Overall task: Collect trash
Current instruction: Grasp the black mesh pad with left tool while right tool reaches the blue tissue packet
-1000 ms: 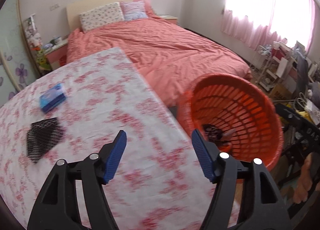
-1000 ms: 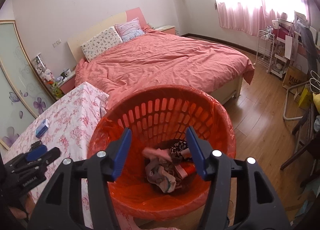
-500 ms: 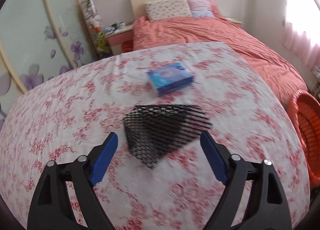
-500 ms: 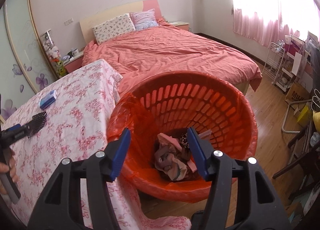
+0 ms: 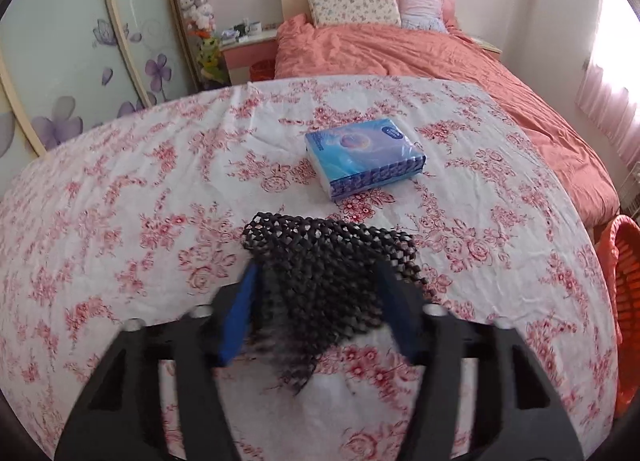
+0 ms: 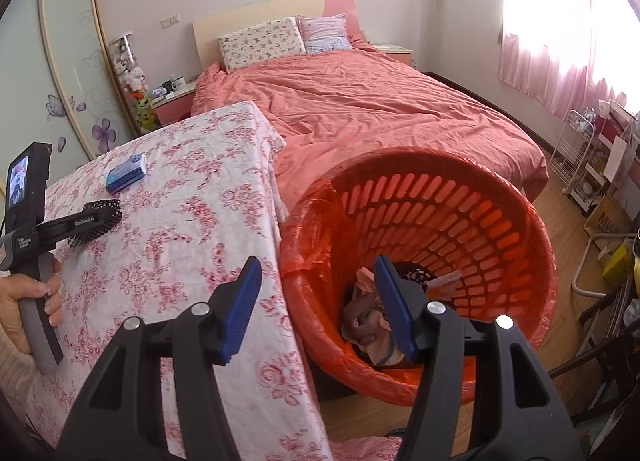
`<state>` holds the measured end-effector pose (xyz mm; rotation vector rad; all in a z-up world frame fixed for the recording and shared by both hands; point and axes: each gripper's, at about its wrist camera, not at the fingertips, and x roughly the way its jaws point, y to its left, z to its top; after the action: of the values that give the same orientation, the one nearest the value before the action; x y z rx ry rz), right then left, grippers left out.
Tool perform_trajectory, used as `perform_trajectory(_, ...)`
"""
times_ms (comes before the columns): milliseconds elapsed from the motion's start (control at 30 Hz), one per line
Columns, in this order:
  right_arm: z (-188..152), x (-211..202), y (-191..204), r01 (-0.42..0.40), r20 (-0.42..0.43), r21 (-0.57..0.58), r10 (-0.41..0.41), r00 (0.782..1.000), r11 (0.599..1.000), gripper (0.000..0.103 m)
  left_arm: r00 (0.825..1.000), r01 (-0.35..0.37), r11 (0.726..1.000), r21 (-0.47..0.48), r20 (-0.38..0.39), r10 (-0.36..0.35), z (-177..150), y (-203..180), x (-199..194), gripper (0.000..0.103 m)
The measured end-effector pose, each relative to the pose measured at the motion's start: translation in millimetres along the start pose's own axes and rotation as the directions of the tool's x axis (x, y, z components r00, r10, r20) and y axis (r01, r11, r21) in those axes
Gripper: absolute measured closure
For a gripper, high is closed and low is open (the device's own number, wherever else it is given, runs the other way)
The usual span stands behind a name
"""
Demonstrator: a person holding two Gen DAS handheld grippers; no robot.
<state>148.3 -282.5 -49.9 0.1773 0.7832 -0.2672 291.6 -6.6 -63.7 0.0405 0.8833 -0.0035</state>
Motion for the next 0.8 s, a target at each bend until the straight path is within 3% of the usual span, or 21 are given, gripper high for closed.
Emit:
perform_trajectory(33,1,1,4,-0.006,-0.001,-0.004,0.006,1.0,1.0,0.045,1.0,0.025,1.0,-0.001,0.003,-0.025,-1,4,-1,0.083)
perform_trajectory(167,6,4,30,-0.035,-0.003,-0.04,0.035,0.999,0.999,0.045,1.0,0.012,1.0,0.002,0.011,-0.012,-7,32,-8,0.091)
perform_trajectory(433,16,26,112,-0.102,-0.023,-0.153,0.1,0.995,0.983,0.045,0.989,-0.145,0.989,-0.019,0.001,0.145,-23,122,-11,0.088)
perform_trajectory(533,25,42,145,-0.138,-0.042,-0.172,0.133,0.99,0.975,0.045,0.988,-0.151,0.988,-0.044,0.002,0.151,-25,141,-9,0.078)
perform_trajectory(633,36,62,173,-0.173,-0.06,-0.169,0.165,0.984,0.97,0.044,0.991,-0.136,0.989,-0.052,0.001,0.136,-25,143,-8,0.077)
perform_trajectory(800,58,102,214,-0.207,-0.074,-0.16,0.197,0.977,0.965,0.029,0.992,-0.123,0.991,-0.06,-0.004,0.123,-24,145,-6,0.077)
